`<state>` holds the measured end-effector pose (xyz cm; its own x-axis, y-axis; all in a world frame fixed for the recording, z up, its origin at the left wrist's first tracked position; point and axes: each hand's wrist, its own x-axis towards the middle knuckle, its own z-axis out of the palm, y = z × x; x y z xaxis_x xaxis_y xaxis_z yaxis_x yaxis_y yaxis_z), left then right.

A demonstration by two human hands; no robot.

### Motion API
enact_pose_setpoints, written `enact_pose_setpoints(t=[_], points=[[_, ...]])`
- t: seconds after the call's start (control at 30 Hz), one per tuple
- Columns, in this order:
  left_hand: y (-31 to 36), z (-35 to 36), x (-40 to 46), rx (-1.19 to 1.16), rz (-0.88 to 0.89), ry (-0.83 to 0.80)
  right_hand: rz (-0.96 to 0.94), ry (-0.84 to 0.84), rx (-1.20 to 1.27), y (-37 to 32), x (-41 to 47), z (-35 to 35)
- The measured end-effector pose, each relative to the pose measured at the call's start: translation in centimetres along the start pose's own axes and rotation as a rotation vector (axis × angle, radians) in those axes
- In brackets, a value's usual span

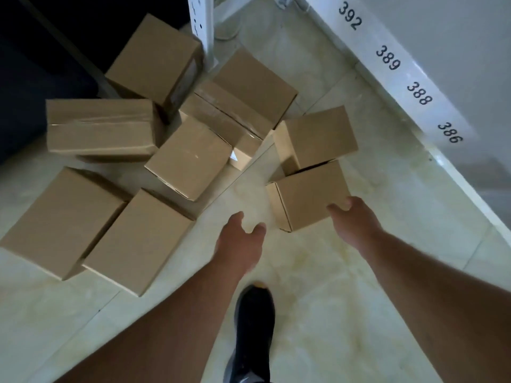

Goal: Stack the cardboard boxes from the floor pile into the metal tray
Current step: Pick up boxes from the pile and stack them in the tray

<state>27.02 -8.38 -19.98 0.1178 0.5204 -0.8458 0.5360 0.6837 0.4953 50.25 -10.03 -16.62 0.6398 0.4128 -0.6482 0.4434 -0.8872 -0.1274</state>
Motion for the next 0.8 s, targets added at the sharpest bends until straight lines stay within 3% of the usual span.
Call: enact_pose_setpoints(t=[0.4, 0.8], points=[[3.6, 8.9, 5.3, -0.003, -0.013, -0.114, 0.048, -0.058, -0.002, 2.4, 9.2, 0.6], [3.8, 7.0, 3.0, -0.1, -0.023, -0.071, 0.042, -0.026, 0.046, 2.2, 7.4, 0.8]])
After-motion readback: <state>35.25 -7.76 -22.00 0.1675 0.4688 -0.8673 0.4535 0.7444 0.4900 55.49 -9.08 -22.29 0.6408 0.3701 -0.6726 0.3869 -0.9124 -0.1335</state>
